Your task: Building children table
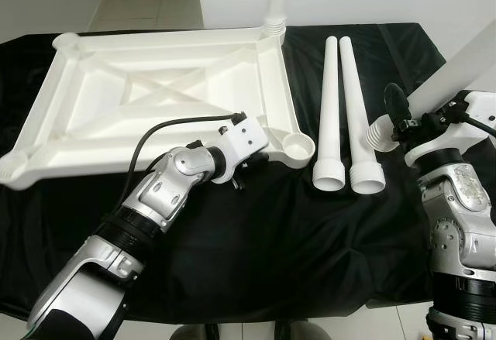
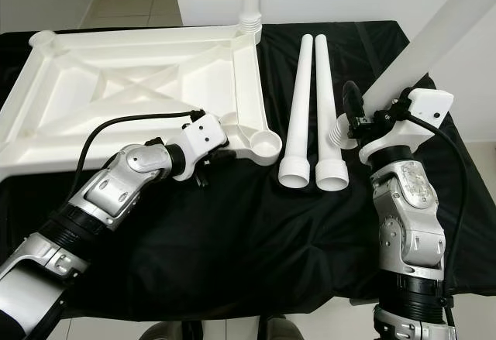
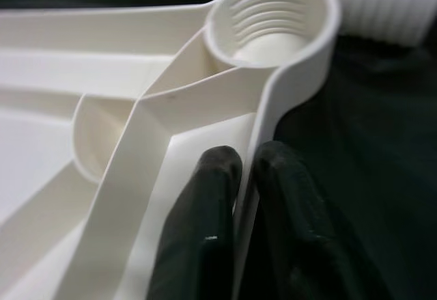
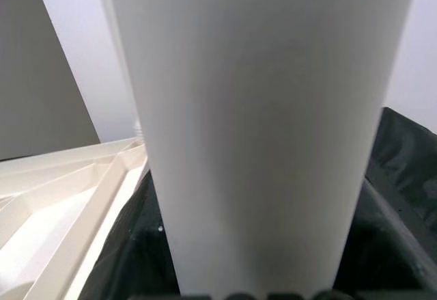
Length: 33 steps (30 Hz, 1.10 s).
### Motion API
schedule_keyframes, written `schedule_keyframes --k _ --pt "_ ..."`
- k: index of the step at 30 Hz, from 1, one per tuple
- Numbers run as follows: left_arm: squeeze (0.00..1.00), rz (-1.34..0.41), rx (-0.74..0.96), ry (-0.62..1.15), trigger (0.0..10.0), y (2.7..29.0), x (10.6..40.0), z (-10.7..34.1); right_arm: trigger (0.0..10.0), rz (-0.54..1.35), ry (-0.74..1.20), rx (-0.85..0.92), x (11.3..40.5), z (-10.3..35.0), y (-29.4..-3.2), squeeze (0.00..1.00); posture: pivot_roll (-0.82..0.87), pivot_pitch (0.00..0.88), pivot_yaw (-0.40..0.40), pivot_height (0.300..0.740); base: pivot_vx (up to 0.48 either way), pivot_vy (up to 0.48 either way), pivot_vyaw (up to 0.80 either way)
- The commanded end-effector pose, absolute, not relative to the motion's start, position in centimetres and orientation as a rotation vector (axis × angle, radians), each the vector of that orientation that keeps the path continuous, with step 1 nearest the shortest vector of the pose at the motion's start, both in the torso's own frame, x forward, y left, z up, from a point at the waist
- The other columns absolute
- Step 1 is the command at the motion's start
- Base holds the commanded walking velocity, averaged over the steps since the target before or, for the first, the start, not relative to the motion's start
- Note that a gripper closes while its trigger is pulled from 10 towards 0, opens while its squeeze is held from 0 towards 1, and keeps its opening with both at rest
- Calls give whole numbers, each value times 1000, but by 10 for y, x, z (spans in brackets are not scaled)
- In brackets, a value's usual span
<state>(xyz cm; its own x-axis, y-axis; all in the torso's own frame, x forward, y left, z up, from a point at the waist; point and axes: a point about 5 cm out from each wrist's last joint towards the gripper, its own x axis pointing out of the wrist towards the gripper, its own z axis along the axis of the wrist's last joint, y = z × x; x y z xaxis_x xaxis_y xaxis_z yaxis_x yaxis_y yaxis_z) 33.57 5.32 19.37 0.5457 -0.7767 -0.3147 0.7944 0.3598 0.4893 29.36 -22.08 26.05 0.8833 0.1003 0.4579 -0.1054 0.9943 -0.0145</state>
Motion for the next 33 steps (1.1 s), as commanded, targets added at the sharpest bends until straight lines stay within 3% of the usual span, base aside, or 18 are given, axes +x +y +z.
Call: schedule_keyframes --k 1,11,12,13,17,18,20,21,22,26,27,29,30,33 --pt "0 -1081 646 217 0 60 326 156 10000 120 -489 13 292 264 -220 0 -87 225 59 740 0 0 0" --pt "0 -1030 624 217 0 66 307 157 10000 119 -494 -2 293 269 -223 0 -87 221 45 740 0 0 0" --pt "0 -1031 597 209 157 66 302 159 10000 121 -495 -2 294 269 -223 0 -87 217 42 740 0 0 0" --pt "0 -1040 568 196 1804 65 296 162 10000 125 -495 -1 295 269 -223 0 -84 214 38 740 0 0 0" --pt "0 -1050 561 187 1804 64 292 163 10000 128 -493 -1 296 269 -222 0 -83 213 37 740 0 0 0" --pt "0 -1077 555 182 5373 61 283 162 10000 134 -494 -1 298 269 -221 0 -79 203 33 740 0 0 0" --pt "0 -1098 550 179 5373 60 277 162 10000 138 -494 -1 299 270 -221 0 -78 203 31 740 0 0 0" --pt "0 -1112 547 177 8980 59 273 162 10000 141 -495 -1 300 270 -221 0 -78 203 31 740 0 0 0" --pt "0 -1125 540 182 10000 57 268 162 10000 147 -493 1 301 270 -220 0 -70 201 24 740 0 0 0" --pt "0 -1137 508 166 10000 53 263 166 10000 176 -484 5 306 269 -216 0 -56 188 11 740 0 0 0" --pt "180 -1129 502 164 10000 52 264 167 10000 180 -482 6 308 269 -215 0 -56 188 11 740 0 0 0" --pt "180 -1099 483 155 10000 51 267 170 10000 203 -477 11 310 268 -211 0 -55 184 8 740 0 0 0" --pt "1000 -1073 456 145 10000 51 269 174 10000 219 -473 12 311 268 -208 0 -53 182 5 740 0 0 0" --pt "1000 -1029 449 123 10000 52 274 179 10000 242 -463 22 313 266 -204 0 -45 174 -2 740 0 0 0"
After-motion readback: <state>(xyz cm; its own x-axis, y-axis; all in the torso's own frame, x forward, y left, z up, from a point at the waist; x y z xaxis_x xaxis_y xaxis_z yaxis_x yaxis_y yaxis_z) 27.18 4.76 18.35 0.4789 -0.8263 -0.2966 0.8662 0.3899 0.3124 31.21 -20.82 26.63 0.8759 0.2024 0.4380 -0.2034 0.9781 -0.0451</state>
